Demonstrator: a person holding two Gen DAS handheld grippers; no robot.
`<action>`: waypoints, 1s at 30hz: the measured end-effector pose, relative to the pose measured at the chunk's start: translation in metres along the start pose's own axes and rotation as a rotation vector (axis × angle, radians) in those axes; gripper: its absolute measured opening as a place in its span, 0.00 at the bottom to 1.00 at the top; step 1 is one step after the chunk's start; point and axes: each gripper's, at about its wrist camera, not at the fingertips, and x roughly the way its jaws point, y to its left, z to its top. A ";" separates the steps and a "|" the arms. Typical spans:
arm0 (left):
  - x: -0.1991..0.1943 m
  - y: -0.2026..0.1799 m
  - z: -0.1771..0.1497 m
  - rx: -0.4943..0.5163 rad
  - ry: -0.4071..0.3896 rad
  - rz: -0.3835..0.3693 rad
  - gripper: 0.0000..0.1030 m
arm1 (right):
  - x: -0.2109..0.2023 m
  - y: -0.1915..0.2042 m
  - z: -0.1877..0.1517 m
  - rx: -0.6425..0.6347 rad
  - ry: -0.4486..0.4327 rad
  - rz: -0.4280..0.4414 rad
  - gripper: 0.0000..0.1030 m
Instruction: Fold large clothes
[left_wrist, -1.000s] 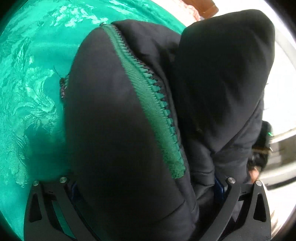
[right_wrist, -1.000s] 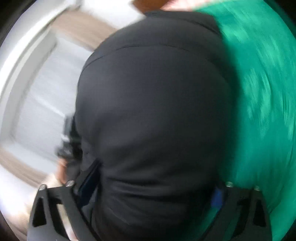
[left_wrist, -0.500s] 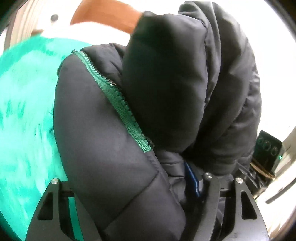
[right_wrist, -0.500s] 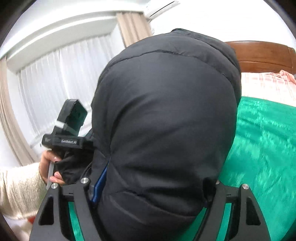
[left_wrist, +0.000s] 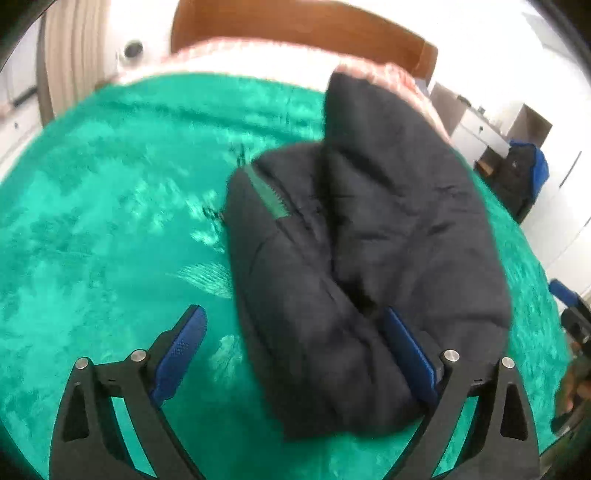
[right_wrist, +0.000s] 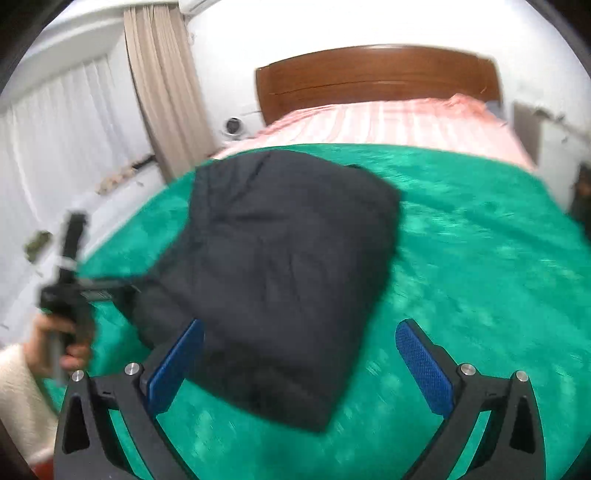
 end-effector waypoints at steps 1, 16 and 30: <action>-0.016 -0.006 -0.004 0.013 -0.032 0.015 0.94 | -0.007 0.003 -0.004 -0.018 0.000 -0.052 1.00; -0.164 -0.114 -0.079 0.231 -0.319 0.312 1.00 | -0.156 0.037 -0.053 -0.045 -0.114 -0.374 1.00; -0.206 -0.161 -0.113 0.186 -0.371 0.350 1.00 | -0.219 0.053 -0.072 -0.067 -0.172 -0.406 1.00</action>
